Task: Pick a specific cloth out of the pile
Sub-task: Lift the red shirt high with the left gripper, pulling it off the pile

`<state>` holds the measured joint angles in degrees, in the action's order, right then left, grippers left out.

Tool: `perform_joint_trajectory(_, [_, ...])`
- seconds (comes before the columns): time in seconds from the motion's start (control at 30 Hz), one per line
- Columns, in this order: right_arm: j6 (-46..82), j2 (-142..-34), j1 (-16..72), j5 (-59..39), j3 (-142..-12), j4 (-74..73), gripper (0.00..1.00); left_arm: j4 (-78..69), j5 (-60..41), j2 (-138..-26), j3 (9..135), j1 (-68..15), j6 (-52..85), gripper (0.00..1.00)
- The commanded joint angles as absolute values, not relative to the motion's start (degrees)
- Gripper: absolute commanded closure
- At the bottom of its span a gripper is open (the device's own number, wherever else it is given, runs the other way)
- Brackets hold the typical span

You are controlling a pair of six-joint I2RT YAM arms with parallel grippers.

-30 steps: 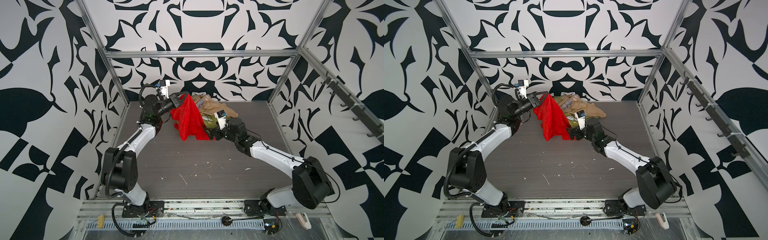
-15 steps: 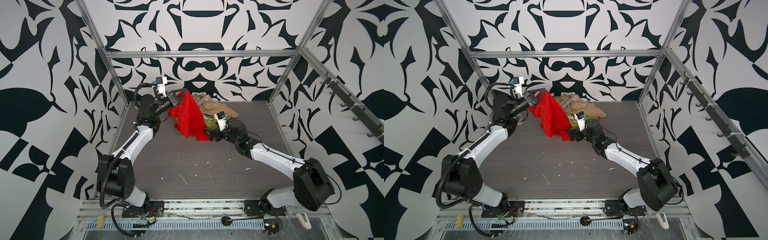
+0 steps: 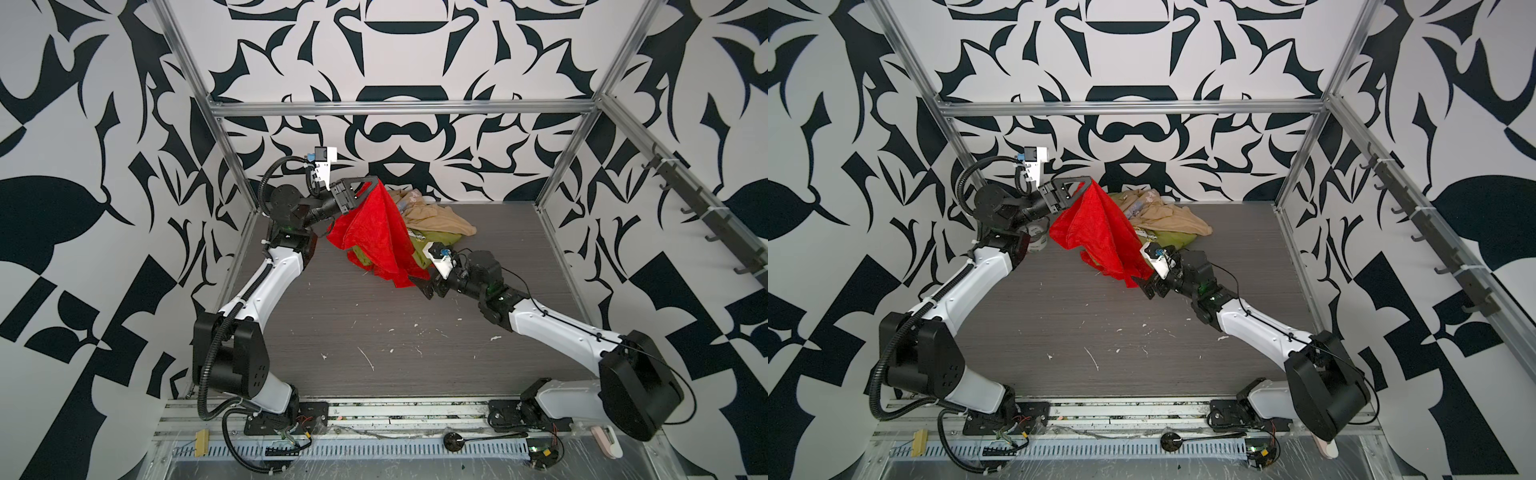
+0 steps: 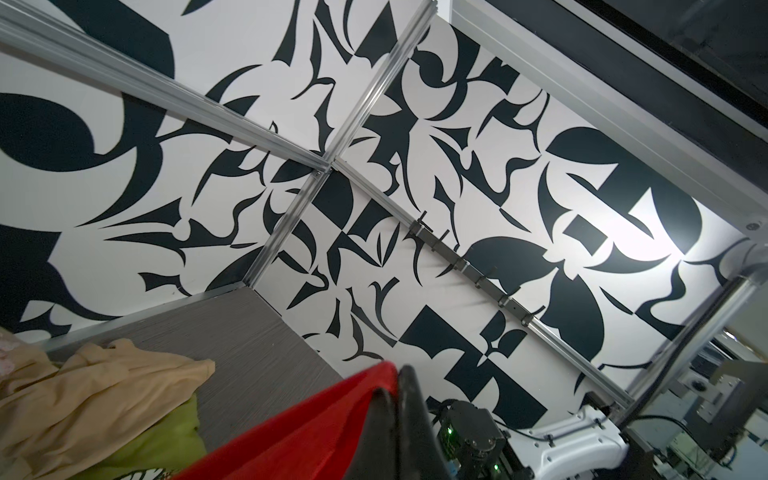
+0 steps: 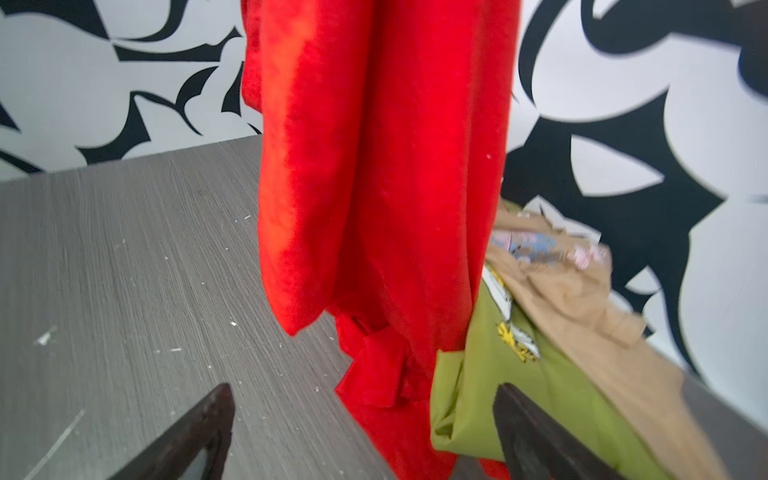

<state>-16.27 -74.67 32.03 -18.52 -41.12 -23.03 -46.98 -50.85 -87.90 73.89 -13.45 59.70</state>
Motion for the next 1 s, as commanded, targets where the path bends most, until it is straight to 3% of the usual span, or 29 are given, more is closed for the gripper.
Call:
perform_joint_trajectory(0.0, [-25.1,-73.1,32.4,-20.2,-40.3,-25.9,0.01,-54.1,-56.8,-88.3,79.0,-13.1,62.4,1.0])
perform_joint_trajectory(0.2, [-29.4,-73.8,32.2,-23.2,-40.4,-25.4,0.01,-58.4,-62.2,-91.5,84.8,-13.1,65.9,1.0])
perform_joint_trajectory(0.63, [-29.5,-75.2,30.5,-23.4,-43.9,-23.5,0.0,-63.5,-63.7,-97.9,97.3,-13.0,74.8,1.0])
perform_joint_trajectory(0.97, [-25.6,-75.3,23.2,-33.4,-45.5,-23.5,0.01,-69.7,-66.7,-97.7,98.8,-13.2,81.1,1.0])
